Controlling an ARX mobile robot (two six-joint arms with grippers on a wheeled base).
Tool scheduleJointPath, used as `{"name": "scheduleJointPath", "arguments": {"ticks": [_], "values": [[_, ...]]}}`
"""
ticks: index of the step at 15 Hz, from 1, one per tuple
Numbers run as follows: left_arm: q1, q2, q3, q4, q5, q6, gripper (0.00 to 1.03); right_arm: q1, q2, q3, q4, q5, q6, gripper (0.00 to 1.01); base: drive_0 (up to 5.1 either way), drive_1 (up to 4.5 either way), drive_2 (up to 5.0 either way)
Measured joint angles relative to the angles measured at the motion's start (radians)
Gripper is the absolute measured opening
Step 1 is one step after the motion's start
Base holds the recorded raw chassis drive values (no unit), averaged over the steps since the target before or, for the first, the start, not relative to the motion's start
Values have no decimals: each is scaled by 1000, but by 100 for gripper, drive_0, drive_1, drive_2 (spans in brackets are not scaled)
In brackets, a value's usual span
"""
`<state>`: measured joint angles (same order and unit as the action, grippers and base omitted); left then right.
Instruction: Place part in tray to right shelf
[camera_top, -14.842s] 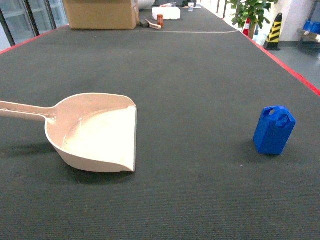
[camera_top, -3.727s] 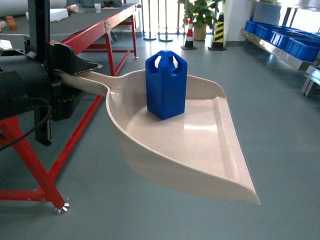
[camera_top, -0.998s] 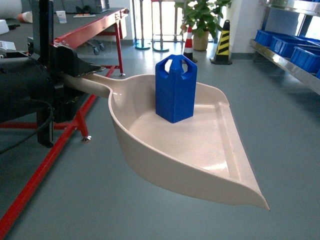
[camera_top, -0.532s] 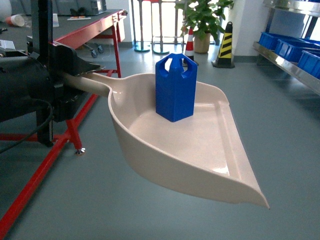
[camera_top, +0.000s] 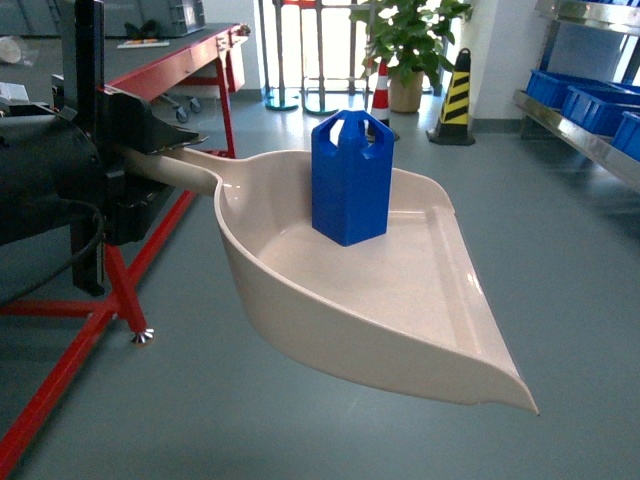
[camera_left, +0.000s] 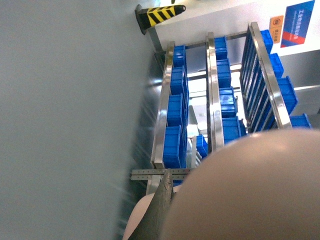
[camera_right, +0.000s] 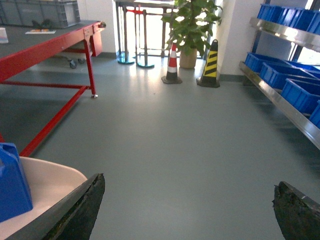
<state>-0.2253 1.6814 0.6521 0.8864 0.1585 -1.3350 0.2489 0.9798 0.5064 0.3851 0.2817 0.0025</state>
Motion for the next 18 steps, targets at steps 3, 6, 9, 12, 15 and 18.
{"name": "scheduleJointPath", "arguments": {"ticks": [3,6,9,12,15,18], "values": [[0,0,0,1,-2,0,14,0,-6,0,6,2,0,98,-5,428,-438],[0,0,0,4,-2,0,14,0,-6,0,8,1,0,98,5,438,-429],[0,0,0,-2,-3,1,14,0,-6,0,3,2,0,98,8,441,-425],[0,0,0,-2,-2,0,14,0,-6,0,4,0,0,98,6,439,-427],[0,0,0,4,-3,0,14,0,-6,0,8,0,0,98,-15,418,-449],[6,1,1,-4,-8,0,14,0,1,0,5,-2,0,98,-145,141,-432]]}}
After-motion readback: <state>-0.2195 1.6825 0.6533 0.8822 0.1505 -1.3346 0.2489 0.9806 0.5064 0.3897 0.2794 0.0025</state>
